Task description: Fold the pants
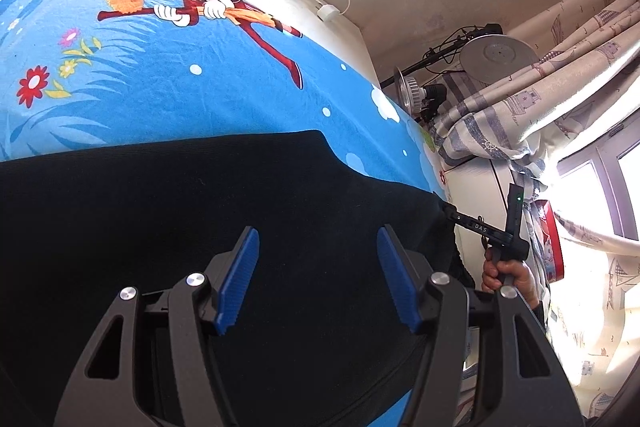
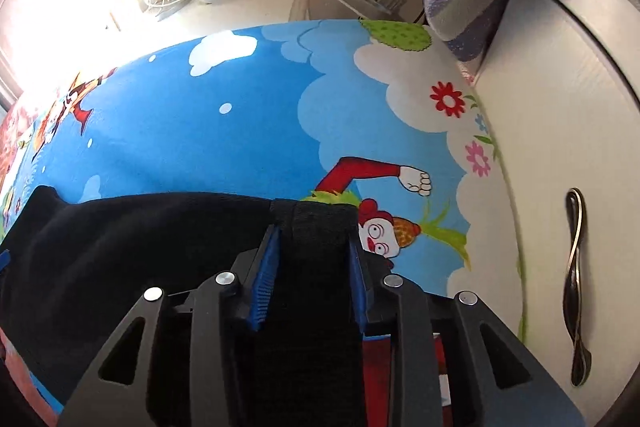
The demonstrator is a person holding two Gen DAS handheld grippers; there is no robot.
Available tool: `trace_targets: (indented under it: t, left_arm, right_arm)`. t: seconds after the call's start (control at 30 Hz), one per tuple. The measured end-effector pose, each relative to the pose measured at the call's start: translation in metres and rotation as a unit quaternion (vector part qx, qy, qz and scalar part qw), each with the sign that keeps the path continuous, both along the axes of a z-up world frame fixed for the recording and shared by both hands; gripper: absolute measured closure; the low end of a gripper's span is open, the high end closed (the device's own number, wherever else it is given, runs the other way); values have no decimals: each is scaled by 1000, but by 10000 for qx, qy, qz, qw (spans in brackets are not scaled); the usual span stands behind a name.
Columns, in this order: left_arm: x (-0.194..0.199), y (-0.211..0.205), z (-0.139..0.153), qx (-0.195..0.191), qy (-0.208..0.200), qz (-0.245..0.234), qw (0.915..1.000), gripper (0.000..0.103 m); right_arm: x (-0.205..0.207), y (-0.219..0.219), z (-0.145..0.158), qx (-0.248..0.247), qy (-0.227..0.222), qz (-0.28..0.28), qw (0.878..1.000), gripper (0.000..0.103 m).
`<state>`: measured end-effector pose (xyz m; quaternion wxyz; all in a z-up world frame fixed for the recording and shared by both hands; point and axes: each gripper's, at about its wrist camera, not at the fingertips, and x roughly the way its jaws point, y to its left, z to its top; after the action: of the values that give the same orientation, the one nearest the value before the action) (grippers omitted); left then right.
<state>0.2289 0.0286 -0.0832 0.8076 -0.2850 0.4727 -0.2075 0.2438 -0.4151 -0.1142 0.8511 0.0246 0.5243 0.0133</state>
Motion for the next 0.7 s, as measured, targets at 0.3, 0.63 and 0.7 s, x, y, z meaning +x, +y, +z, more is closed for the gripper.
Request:
trace_targets:
  t: [0.3, 0.63, 0.7]
  left_arm:
    - [-5, 22, 5, 324, -255, 393, 9984, 30]
    - [-42, -8, 7, 2521, -620, 765, 9627, 30]
    - [-50, -5, 1, 2398, -519, 801, 9661, 34]
  right_arm:
    - [-91, -9, 13, -1026, -515, -375, 9927, 21]
    - [-141, 26, 36, -2182, -1100, -753, 9668, 12]
    - [-151, 59, 41, -2259, -1268, -515, 9645, 9]
